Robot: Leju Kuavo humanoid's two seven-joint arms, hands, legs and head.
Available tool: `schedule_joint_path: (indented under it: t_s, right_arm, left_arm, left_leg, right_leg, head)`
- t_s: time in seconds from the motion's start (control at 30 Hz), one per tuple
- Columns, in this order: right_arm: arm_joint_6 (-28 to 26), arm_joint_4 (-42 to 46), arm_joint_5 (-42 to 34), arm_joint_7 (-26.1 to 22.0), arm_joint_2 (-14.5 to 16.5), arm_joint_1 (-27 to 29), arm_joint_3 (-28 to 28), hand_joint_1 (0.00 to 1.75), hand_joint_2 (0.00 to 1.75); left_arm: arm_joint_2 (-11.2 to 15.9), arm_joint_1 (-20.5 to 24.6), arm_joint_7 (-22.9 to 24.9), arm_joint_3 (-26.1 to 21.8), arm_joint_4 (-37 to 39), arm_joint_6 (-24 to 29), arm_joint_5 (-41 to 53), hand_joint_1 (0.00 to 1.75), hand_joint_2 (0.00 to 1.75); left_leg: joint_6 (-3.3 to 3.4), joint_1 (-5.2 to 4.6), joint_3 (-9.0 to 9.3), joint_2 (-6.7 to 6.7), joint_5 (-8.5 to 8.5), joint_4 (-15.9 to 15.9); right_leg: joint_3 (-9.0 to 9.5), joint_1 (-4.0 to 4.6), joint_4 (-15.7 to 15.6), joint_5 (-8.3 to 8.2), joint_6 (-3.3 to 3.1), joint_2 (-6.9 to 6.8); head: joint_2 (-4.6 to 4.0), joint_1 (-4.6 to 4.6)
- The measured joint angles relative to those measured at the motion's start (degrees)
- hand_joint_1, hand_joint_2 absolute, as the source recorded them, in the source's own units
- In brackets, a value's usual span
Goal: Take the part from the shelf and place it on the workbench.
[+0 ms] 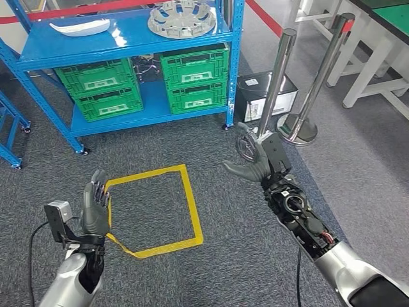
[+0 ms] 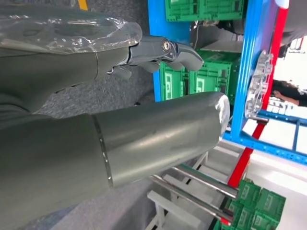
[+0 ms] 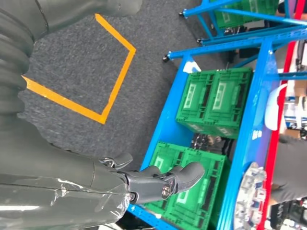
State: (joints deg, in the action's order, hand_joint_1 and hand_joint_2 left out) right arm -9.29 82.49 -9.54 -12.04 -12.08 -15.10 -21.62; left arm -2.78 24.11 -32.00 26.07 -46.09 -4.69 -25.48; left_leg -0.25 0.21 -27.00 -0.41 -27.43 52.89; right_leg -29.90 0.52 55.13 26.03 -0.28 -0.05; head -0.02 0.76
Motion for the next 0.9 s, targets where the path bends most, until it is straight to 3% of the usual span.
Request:
schedule_joint_path:
  t_s: [0.9]
  right_arm:
    - [-2.3,0.5,0.5,2.3,0.5,-0.2,-1.0,0.0,1.75]
  left_arm:
    - [2.1,-1.1,1.6,-0.6,-6.6,3.2,-0.8,0.0,0.0]
  left_leg:
    - [0.06,0.0,-0.15,0.01,0.11,0.1]
  right_leg:
    - [-0.19,0.0,0.0,-0.14,-0.04,0.01]
  head:
    - [0.0,-0.01]
